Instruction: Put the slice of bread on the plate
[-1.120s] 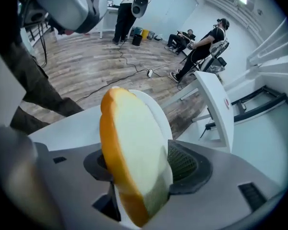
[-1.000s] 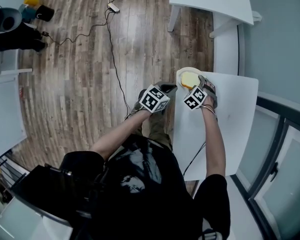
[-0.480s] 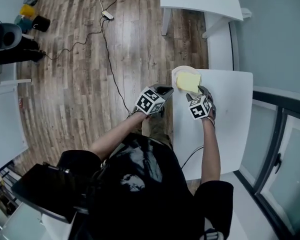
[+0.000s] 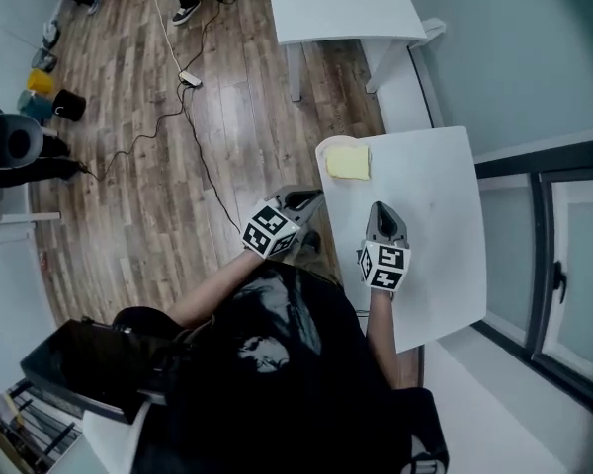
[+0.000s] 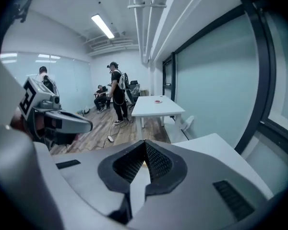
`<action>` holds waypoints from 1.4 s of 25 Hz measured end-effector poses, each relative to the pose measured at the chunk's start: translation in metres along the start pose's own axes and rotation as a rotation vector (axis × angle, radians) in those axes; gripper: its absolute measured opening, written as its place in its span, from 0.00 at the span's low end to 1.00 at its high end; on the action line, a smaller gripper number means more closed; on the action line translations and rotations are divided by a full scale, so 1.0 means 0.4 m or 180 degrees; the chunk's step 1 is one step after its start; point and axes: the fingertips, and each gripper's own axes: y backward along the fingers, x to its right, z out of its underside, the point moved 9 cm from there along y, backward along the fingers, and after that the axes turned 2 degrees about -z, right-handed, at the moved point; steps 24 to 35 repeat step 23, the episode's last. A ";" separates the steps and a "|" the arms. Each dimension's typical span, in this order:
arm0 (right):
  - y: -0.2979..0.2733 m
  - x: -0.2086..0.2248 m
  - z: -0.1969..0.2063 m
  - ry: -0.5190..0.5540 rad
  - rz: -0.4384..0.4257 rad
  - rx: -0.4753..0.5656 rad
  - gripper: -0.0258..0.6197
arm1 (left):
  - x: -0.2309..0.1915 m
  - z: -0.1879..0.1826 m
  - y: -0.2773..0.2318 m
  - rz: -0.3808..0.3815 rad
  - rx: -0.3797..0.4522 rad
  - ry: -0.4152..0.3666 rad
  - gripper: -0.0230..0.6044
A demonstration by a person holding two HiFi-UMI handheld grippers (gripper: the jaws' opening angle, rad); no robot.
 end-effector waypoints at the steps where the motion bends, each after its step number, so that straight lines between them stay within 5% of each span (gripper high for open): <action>1: 0.022 -0.003 -0.004 -0.0053 0.0016 0.0075 0.06 | 0.012 -0.006 0.007 -0.0001 0.0040 -0.0046 0.04; 13: 0.098 -0.036 -0.025 -0.0099 0.0006 0.0418 0.06 | 0.046 -0.058 0.049 -0.0076 0.0263 -0.0347 0.04; 35: 0.085 -0.060 -0.016 -0.0086 -0.0030 0.0390 0.06 | 0.033 -0.059 0.073 -0.0104 0.0320 -0.0282 0.04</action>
